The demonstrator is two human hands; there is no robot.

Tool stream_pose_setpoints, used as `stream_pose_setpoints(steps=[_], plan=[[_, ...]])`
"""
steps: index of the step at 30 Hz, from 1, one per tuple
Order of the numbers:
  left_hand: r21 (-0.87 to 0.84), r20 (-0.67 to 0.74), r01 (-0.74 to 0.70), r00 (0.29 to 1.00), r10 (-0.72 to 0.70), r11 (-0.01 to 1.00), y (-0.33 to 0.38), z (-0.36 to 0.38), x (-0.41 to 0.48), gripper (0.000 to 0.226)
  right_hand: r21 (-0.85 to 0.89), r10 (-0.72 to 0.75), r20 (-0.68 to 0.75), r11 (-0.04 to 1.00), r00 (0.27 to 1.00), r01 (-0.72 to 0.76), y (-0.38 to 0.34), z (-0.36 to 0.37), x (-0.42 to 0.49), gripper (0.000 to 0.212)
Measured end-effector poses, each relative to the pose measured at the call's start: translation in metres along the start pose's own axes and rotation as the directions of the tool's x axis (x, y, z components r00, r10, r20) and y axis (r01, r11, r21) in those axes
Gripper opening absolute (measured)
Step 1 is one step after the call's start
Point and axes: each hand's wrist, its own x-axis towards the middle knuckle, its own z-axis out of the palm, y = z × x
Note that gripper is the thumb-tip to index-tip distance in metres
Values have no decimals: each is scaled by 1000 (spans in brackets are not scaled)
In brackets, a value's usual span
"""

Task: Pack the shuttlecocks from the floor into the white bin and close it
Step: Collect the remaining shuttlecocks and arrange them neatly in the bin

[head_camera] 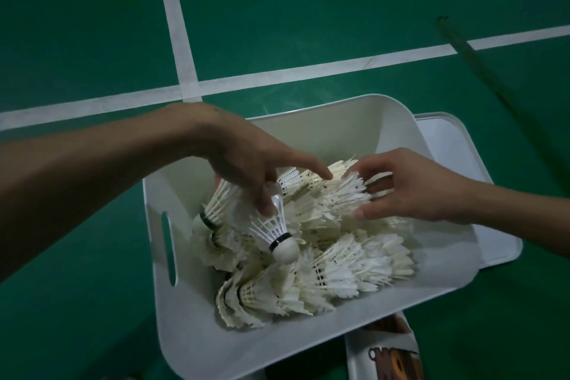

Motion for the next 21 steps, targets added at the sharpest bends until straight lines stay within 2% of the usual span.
stream_pose_setpoints(steps=[2, 7, 9, 13, 15, 18, 21], plan=[[-61, -6, 40, 999, -40, 997, -1, -5, 2, 84, -1, -21, -13, 1000, 1000, 21, -1, 13, 1, 46], [-51, 13, 45, 999, -44, 998, 8, -3, -3, 78, -98, -55, -8, 994, 998, 54, -1, 23, 7, 46], [-41, -16, 50, 999, -50, 998, 8, -7, -5, 75, -136, -47, 12, 990, 999, 48, -1, 17, 6, 59], [-88, -87, 47, 995, -55, 995, 9, -20, -17, 70, -262, -5, 77, 965, 997, 26, -8, -1, 0, 97], [-111, -147, 44, 987, -60, 993, 11, -29, -24, 68, -283, -2, 77, 959, 997, 24, -12, -9, 0, 103], [-159, -253, 6, 966, -47, 987, 16, -37, -28, 65, -260, -13, 33, 965, 999, 21, -14, -17, -2, 95], [-204, -377, -34, 925, -47, 978, 22, -38, -18, 61, -52, -52, -63, 997, 997, 49, -16, -23, -4, 77]])
